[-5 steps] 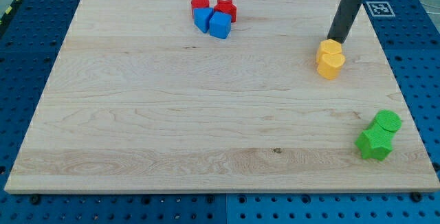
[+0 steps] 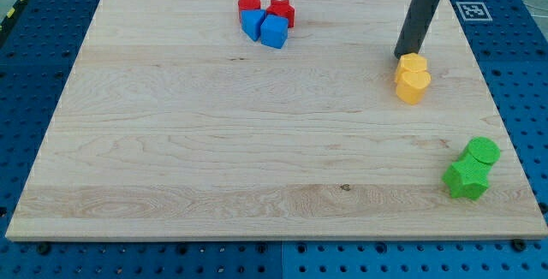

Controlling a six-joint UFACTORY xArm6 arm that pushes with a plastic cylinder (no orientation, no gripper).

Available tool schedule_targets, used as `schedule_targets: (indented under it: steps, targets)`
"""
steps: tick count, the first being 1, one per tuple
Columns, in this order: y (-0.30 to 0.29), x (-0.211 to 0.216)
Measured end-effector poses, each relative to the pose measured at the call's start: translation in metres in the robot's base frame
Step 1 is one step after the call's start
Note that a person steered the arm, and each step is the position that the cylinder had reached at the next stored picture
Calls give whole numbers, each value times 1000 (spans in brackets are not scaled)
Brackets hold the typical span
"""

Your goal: Move the yellow blocks close to the green blocks

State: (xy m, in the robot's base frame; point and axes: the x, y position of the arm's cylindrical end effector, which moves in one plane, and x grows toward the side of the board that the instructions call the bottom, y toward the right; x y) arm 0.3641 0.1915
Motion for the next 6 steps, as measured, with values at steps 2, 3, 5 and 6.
schedule_targets:
  steps: [2,3,5,6]
  targets:
    - [1,33]
    - [1,47]
    - [1,76]
    - [1,92]
